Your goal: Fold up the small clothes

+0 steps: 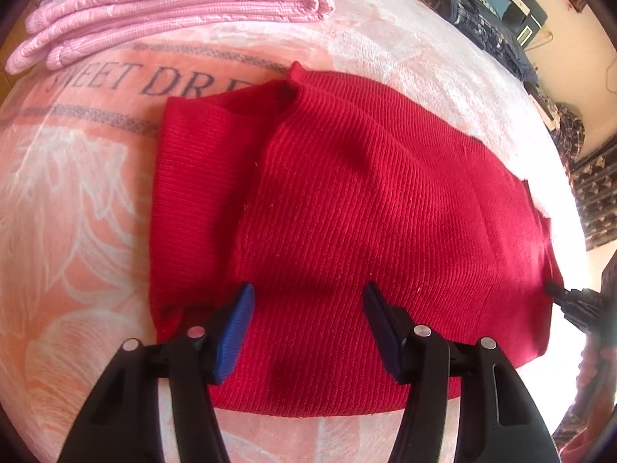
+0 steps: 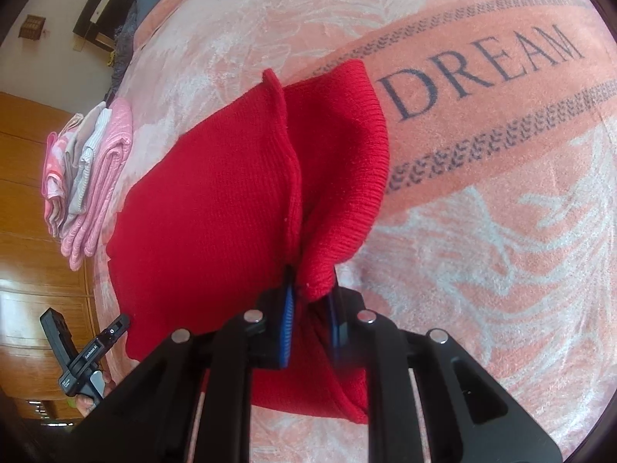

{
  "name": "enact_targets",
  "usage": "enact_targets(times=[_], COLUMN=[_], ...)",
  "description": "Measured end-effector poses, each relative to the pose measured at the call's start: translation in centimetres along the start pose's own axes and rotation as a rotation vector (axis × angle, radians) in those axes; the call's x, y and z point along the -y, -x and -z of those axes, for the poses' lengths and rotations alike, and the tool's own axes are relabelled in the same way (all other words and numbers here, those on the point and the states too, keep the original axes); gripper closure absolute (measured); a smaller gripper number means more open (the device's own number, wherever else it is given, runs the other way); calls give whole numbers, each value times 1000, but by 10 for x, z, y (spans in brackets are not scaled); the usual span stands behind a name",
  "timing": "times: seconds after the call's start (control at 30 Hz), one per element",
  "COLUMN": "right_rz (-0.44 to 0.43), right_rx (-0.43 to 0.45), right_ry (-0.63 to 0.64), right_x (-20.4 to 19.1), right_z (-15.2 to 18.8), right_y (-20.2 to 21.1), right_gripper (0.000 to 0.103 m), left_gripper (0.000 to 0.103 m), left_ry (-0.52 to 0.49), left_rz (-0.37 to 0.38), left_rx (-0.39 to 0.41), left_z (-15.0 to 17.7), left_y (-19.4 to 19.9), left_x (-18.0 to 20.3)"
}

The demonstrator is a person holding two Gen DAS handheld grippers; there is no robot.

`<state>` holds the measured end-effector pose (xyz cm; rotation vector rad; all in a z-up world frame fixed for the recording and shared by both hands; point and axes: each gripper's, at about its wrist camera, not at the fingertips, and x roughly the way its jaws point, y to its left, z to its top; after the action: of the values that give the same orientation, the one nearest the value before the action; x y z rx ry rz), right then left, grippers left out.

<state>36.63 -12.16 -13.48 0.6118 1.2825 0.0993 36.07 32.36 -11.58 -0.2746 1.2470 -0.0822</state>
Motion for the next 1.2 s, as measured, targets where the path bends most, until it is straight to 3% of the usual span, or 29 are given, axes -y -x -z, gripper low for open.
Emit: enact_targets(times=[0.2, 0.33, 0.6, 0.83, 0.9, 1.0, 1.07, 1.2], right_rz=[-10, -23, 25, 92, 76, -1, -45, -16], right_rx=[-2, -28, -117, -172, -180, -211, -208, -131], right_ry=[149, 243, 383, 404, 410, 396, 400, 473], right_x=[-77, -137, -226, -234, -233, -235, -237, -232], right_z=[-4, 1, 24, 44, 46, 49, 52, 59], right_y=[12, 3, -54, -101, -103, -91, -72, -23], right_gripper=[90, 90, 90, 89, 83, 68, 68, 68], left_gripper=[43, 43, 43, 43, 43, 43, 43, 43], left_ry=[28, 45, 119, 157, 159, 163, 173, 208], left_rz=[10, 4, 12, 39, 55, 91, 133, 243], left_rx=[63, 57, 54, 66, 63, 48, 27, -19], left_z=[-10, -14, -18, -19, -20, -21, -22, -21], left_y=[21, 20, 20, 27, 28, 28, 28, 26], left_x=[-14, -21, -44, -53, -52, -49, -48, -40])
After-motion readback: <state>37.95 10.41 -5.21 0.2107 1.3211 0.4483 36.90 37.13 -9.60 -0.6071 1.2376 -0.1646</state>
